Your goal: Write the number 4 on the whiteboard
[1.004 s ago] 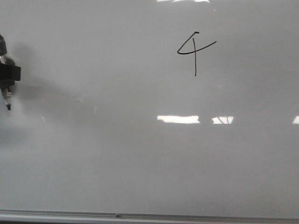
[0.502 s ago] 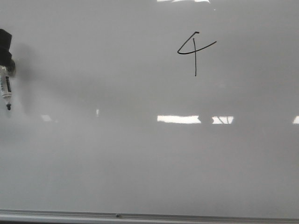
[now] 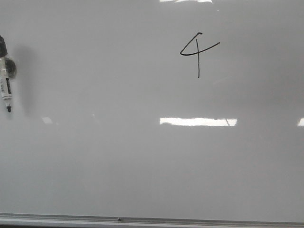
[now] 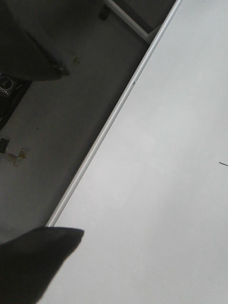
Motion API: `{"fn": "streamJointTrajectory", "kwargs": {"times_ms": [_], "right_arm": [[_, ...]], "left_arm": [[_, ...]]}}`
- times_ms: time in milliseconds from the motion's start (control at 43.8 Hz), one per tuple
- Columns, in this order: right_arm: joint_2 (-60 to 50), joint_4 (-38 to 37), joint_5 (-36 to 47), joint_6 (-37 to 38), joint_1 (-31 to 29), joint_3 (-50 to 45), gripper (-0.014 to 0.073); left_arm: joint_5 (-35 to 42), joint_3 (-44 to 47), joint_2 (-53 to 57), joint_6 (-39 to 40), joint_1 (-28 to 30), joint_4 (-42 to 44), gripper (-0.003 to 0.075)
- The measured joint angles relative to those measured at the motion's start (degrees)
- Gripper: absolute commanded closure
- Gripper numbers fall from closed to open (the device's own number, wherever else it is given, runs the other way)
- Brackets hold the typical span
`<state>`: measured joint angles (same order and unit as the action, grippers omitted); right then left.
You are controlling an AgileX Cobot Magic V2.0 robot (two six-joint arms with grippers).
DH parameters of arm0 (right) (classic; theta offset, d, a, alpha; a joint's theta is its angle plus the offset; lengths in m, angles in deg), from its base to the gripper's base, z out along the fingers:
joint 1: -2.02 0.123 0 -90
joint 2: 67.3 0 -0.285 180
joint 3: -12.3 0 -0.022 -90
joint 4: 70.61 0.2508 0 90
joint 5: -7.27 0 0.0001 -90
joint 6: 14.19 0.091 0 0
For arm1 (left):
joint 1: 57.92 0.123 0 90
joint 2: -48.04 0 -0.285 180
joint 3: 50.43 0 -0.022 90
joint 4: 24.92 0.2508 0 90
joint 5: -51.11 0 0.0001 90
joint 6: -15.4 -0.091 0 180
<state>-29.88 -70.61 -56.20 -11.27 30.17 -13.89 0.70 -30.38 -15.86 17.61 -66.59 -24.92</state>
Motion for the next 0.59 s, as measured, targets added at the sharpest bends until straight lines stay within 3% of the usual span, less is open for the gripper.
{"fn": "streamJointTrajectory", "kwargs": {"times_ms": [183, 434, 525, 594], "right_arm": [[-5.62, -2.25, -0.86, 0.24, 0.0, 0.0, -0.0048], [-8.24, -4.52, -3.41, 0.24, 0.0, 0.0, -0.0043], [-8.24, -4.57, -3.41, 0.32, 0.0, 0.0, 0.0021], [-8.24, -4.57, -3.41, 0.32, 0.0, 0.0, 0.013]], "left_arm": [[-6.37, 1.5, 8.83, 0.0, 0.0, 0.0, 0.0364], [-8.22, 6.14, 18.96, 0.0, 0.0, 0.0, 0.0365], [-8.28, 6.99, 20.28, 0.0, 0.0, 0.0, 0.0386], [-8.33, 7.3, 20.63, 0.0, 0.0, 0.0, 0.043]]}}
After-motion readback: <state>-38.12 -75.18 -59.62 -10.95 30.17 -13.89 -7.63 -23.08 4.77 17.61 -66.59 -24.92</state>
